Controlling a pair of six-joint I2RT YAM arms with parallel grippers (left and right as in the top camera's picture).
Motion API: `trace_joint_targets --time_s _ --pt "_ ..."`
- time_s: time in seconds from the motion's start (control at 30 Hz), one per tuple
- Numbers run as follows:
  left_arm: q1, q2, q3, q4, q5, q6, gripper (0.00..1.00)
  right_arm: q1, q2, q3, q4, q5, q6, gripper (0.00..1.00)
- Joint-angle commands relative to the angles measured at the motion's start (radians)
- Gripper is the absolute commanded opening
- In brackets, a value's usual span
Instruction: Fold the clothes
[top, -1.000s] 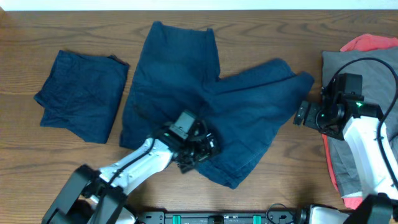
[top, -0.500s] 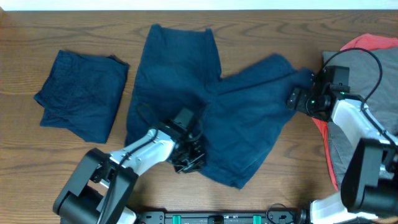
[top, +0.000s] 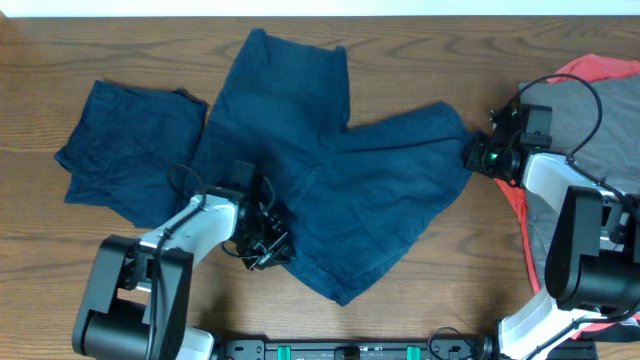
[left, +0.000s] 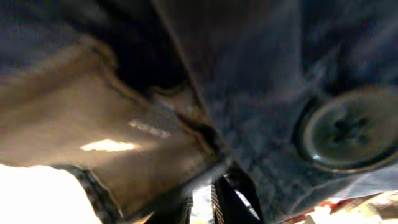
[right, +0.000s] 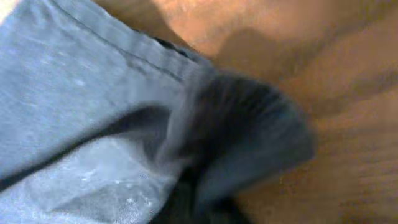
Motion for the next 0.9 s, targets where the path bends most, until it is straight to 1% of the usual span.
trace_joint_targets --time_s 0.0,0.1,0.17,0.3,0.4,0.47,0.53,0.67,0.77,0.8,0.87 --pt "0.044 0.058 -0.044 0.06 -0.249 0.084 0.15 -0.014 -0.024 -0.005 -0.037 -0.014 0.011 0.01" --pt "0.055 0.058 -0.044 0.075 -0.249 0.093 0.15 -0.037 -0.128 -0.005 -0.117 0.013 -0.004 0.01" --pt "0.055 0.058 -0.044 0.074 -0.247 0.113 0.15 -0.049 -0.233 -0.005 -0.223 0.103 -0.003 0.01" --pt "0.055 0.058 -0.044 0.062 -0.247 0.157 0.15 -0.056 -0.422 -0.005 -0.458 0.353 0.011 0.01" --pt "0.055 0.058 -0.044 0.061 -0.248 0.178 0.15 -0.056 -0.509 -0.005 -0.621 0.481 0.039 0.01" --pt "0.056 0.058 -0.043 0.063 -0.248 0.187 0.15 -0.056 -0.542 -0.006 -0.704 0.486 0.05 0.01" --pt "0.064 0.058 -0.033 0.063 -0.251 0.217 0.16 -0.056 -0.549 -0.006 -0.749 0.475 0.067 0.01" --pt "0.101 0.058 0.022 0.05 -0.251 0.294 0.16 -0.053 -0.547 -0.01 -0.804 0.418 0.073 0.01" --pt "0.146 0.058 0.091 0.001 -0.251 0.336 0.17 -0.053 -0.547 -0.01 -0.833 0.4 0.103 0.01" --pt "0.164 0.058 0.119 -0.022 -0.251 0.354 0.22 -0.052 -0.547 -0.011 -0.839 0.4 0.108 0.01" --pt "0.199 0.058 0.171 -0.067 -0.251 0.373 0.25 -0.053 -0.547 -0.011 -0.85 0.399 0.114 0.01"
